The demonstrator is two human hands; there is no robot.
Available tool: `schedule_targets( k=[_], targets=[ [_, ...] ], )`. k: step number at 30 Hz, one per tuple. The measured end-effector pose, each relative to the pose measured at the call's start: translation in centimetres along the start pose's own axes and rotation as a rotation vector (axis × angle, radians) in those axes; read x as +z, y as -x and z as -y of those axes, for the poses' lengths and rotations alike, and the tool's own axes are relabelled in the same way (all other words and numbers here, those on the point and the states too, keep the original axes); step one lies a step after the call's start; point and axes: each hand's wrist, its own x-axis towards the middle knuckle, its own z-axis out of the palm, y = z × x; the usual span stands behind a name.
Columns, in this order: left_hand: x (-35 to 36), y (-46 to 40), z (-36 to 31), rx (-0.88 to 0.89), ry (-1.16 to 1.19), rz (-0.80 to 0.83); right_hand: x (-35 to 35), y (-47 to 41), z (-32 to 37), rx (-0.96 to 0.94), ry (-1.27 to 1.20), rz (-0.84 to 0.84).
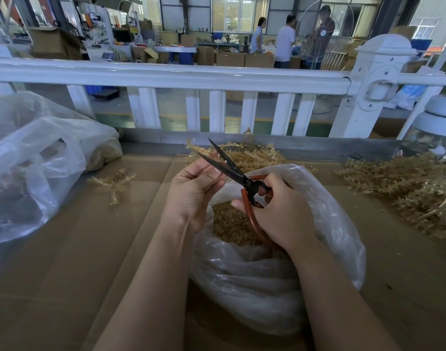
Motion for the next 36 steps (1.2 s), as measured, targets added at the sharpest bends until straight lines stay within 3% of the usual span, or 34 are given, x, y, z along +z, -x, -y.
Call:
schedule_targets(
  k=[36],
  targets=[
    [-0.02, 0.20, -0.62, 0.109, -0.099, -0.002, -0.09, 0.20, -0.06, -0.071, -0.004, -0.098]
  ],
)
